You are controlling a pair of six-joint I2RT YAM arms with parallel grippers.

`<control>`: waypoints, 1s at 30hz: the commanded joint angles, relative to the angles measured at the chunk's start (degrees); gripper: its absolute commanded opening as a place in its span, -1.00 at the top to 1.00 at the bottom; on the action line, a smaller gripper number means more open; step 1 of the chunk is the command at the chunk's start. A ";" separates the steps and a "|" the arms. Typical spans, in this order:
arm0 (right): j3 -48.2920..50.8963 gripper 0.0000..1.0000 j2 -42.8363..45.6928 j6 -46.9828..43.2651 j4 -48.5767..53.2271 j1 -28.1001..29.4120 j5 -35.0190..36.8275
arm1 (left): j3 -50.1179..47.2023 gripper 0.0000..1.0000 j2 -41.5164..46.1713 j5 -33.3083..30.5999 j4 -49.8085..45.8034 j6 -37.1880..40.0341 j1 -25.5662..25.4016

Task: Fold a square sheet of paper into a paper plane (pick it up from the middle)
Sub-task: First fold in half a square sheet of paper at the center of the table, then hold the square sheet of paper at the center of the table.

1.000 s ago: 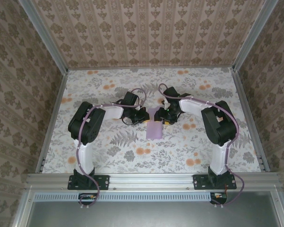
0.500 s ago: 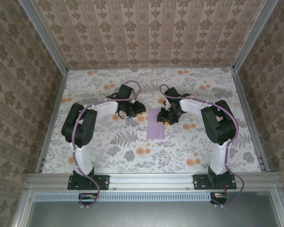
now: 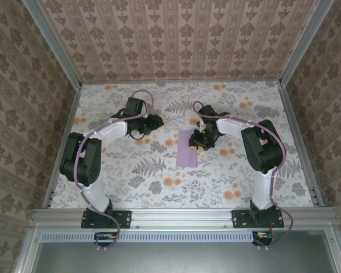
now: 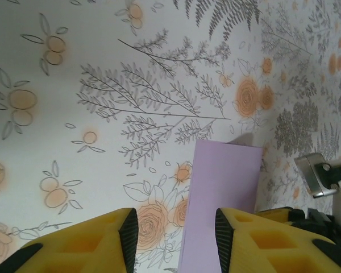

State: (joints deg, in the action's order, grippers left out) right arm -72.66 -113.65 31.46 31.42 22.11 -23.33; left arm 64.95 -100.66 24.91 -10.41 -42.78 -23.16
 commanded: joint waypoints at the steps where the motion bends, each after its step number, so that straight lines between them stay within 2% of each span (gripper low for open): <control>1: 1.06 0.23 -6.29 -0.73 3.94 -0.39 5.72 | -0.35 0.13 -1.06 2.48 2.26 1.87 -1.40; 14: 1.14 0.22 -10.41 0.32 4.82 -0.31 8.61 | 6.70 0.38 -11.53 7.44 3.39 1.27 -10.69; 30: 0.73 0.18 -12.61 -0.26 5.06 -0.31 9.01 | 8.77 0.65 -15.78 7.87 0.33 1.63 -12.70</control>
State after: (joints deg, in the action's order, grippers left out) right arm -76.20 -117.01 31.68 35.92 21.80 -24.45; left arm 71.79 -115.48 31.57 -8.19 -41.95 -35.35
